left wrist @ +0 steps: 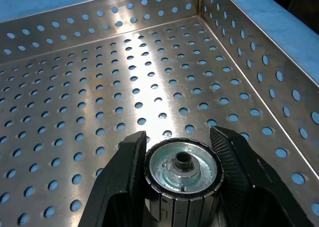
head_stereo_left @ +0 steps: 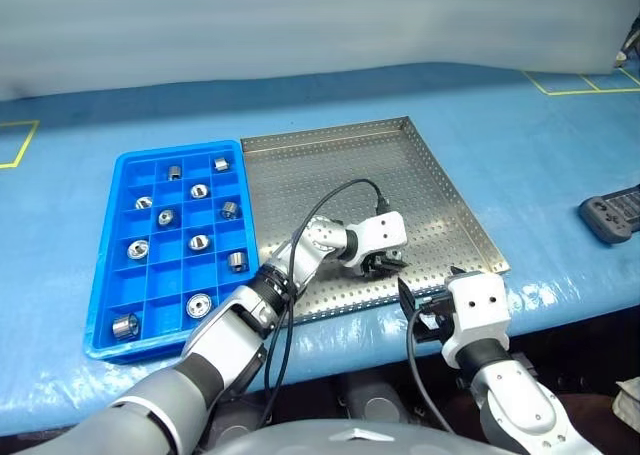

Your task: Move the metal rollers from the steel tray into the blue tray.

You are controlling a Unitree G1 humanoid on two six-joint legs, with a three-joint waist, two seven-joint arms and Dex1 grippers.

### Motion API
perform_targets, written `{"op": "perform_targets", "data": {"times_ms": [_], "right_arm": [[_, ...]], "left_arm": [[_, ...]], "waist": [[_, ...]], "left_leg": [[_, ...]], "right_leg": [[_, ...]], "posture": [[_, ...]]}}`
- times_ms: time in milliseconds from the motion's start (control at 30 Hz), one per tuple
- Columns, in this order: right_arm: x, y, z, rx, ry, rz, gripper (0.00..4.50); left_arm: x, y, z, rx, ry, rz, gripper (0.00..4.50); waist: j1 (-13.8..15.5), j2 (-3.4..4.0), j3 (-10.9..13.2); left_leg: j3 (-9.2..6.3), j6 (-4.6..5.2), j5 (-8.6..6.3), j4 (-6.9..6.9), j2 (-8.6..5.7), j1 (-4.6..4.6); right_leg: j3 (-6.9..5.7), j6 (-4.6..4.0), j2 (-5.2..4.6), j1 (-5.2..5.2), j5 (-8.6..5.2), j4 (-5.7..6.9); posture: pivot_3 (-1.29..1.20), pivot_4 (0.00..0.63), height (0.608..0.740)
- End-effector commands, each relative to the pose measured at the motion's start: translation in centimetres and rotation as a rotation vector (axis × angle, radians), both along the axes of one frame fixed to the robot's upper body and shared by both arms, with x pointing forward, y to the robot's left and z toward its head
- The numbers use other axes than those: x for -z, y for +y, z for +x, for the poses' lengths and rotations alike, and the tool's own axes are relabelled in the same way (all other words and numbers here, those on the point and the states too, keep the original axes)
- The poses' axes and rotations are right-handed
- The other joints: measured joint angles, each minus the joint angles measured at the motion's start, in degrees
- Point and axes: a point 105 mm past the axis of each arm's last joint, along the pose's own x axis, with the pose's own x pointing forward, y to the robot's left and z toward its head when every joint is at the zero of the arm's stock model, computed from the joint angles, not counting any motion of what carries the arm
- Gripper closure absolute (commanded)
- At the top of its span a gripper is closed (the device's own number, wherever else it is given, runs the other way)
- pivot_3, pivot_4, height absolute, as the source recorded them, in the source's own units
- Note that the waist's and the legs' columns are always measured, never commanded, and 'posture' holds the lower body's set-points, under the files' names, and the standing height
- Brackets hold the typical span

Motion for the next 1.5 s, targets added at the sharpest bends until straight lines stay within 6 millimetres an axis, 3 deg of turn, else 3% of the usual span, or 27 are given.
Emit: {"op": "perform_targets", "data": {"times_ms": [33,133,233,400,667,900,1267,1500], "right_arm": [[-1.5,0.8,0.5,-0.06,-0.044,0.002,0.0],[-1.9,1.6,1.2,-0.124,-0.041,-0.006,0.0],[-2.3,2.9,2.1,-0.217,-0.042,-0.015,0.0],[-2.8,4.8,3.5,-0.342,-0.049,-0.017,0.0],[-3.2,7.6,5.1,-0.522,-0.062,-0.025,0.0],[-3.3,9.6,5.5,-0.64,-0.069,-0.029,0.0],[-3.0,11.9,5.6,-0.781,-0.064,-0.019,0.0],[-2.9,12.5,5.5,-0.817,-0.062,-0.01,0.0]], "left_arm": [[-4.6,0.2,0.7,-0.038,-0.054,-0.134,2.78],[-6.7,1.7,1.3,-0.104,-0.063,-0.193,2.78],[-9.2,4.6,1.5,-0.178,-0.099,-0.253,2.78],[-10.7,8.6,1.4,-0.311,-0.121,-0.274,2.78],[-10.2,15.3,0.4,-0.582,-0.113,-0.259,2.78],[-8.5,19.1,-1.4,-0.786,-0.08,-0.229,2.78],[-7.0,22.6,-2.6,-1.012,-0.08,-0.186,2.78],[-5.5,23.4,-3.6,-1.07,-0.043,-0.139,2.78]], "waist": [[0.5,0.0,0.0],[1.6,0.01,0.0],[2.9,0.03,0.0],[6.4,0.04,0.0],[10.5,0.02,0.0],[12.3,0.03,0.0],[14.9,0.04,0.1],[16.0,0.05,0.1]], "left_leg": [[0.0,0.0,0.0,0.0,-0.01,0.0],[0.0,0.0,0.0,0.0,0.01,0.03],[0.01,0.0,0.0,-0.01,0.09,0.07],[-0.07,-0.02,0.01,-0.01,0.13,0.08],[-0.11,-0.02,0.0,0.0,0.07,0.01],[-0.2,-0.02,0.01,0.01,0.06,0.02],[-0.29,-0.07,0.03,0.03,0.07,0.02],[-0.38,-0.07,0.03,0.02,0.01,-0.02]], "right_leg": [[0.02,0.03,0.0,0.0,0.02,0.0],[0.08,0.27,0.07,0.01,0.16,0.0],[0.17,0.27,0.2,0.01,0.17,0.03],[0.15,0.25,0.31,0.02,0.17,0.07],[0.07,0.22,0.21,0.04,0.19,-0.02],[-0.03,0.14,0.19,0.1,0.15,-0.02],[-0.18,-0.14,0.17,0.12,-0.01,0.0],[-0.34,-0.31,0.02,0.12,0.01,0.0]], "posture": [[-0.17,0.15,0.74],[-0.12,0.15,0.74],[-0.08,0.15,0.74],[0.03,0.15,0.74],[0.15,0.15,0.74],[0.22,0.15,0.74],[0.31,0.15,0.74],[0.34,0.15,0.74]]}}
